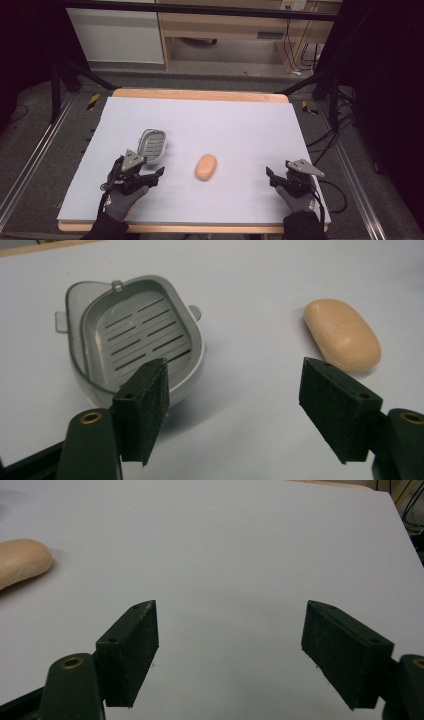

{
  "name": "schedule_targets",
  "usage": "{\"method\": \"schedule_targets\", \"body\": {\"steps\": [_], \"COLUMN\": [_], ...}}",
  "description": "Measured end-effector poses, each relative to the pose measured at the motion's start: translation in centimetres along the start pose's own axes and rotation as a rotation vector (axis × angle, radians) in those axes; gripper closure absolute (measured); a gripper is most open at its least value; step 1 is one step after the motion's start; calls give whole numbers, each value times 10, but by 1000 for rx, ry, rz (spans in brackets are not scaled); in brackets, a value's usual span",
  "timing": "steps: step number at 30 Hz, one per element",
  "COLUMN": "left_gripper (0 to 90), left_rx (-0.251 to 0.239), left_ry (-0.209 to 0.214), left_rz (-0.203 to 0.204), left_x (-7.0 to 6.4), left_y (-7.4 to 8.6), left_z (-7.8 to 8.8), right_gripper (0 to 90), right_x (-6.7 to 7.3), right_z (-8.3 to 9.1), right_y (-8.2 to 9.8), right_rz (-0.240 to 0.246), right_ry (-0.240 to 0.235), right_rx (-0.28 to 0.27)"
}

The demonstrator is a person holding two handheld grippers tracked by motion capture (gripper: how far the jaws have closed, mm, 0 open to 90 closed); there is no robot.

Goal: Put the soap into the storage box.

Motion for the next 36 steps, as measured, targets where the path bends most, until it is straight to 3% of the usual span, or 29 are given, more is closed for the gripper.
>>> {"method": "schedule_targets", "body": {"steps": [4, 11, 20, 36], "left_gripper": [277, 278, 277, 275], "left_rx": [-6, -27, -44, -34], "left_ry": [8, 16, 57, 75], "left_rz": [-25, -24, -27, -43], "left_x": [-7, -12, -31, -47], "left_y": [-6, -18, -34, -48], "left_z": [0, -1, -13, -30], "right_gripper": [237, 243, 246, 238], "right_x": [-1, 0, 0, -1], "right_z": [0, 0, 1, 2], "right_y": [0, 0, 3, 6], "right_rz": [-2, 5, 1, 0], "right_ry": [3, 1, 3, 8], "right_rx": [-4, -3, 2, 3]}}
Point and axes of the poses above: each handheld gripper's, and its own axes: z roughly backward along the jaws, y roughly out of its underside, x roughly to its left, the point moved 1 cm from there along -z, roughly forward along the jaws
